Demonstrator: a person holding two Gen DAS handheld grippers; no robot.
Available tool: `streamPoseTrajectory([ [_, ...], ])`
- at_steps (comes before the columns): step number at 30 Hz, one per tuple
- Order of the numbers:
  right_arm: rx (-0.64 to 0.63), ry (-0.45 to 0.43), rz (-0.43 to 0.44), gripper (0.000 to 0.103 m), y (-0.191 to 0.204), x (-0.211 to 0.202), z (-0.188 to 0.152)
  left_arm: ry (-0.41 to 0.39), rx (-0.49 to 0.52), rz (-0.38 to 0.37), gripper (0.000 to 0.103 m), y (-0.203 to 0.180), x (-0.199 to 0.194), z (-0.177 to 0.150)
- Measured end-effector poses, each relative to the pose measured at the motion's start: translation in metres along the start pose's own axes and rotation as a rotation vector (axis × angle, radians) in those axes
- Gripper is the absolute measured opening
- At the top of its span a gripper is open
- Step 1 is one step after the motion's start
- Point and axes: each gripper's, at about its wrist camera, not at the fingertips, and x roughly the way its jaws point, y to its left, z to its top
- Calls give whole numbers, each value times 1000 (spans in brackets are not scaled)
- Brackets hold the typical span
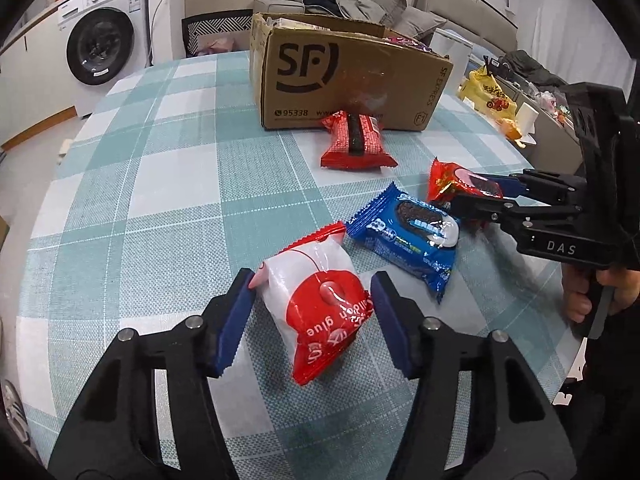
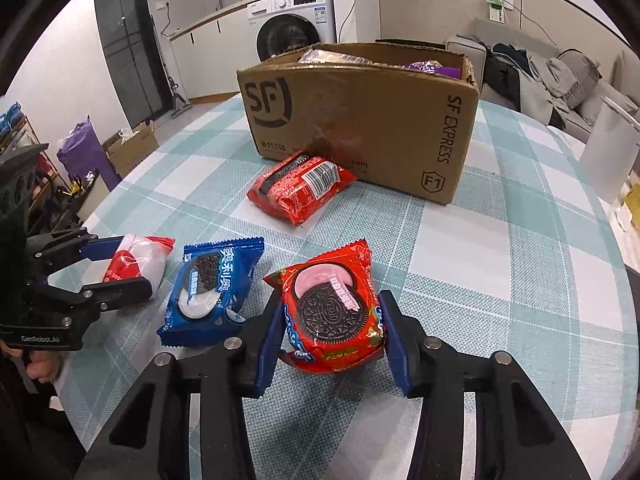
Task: Organize snacks
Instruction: 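Close the left gripper on the white-red bag while the right grips the red Oreo pack, then lift both held bags and carry them toward the SF box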
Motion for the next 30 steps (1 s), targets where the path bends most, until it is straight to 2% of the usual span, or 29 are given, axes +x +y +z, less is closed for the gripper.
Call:
streamPoseTrajectory([
  [18,52,-109,-5,46,-10,-25,8,-103,-26,-1,56,3,-16,14],
  [30,47,-174,-7,46,-7,-44,26,-178,11,0,56,-8,-27,48],
])
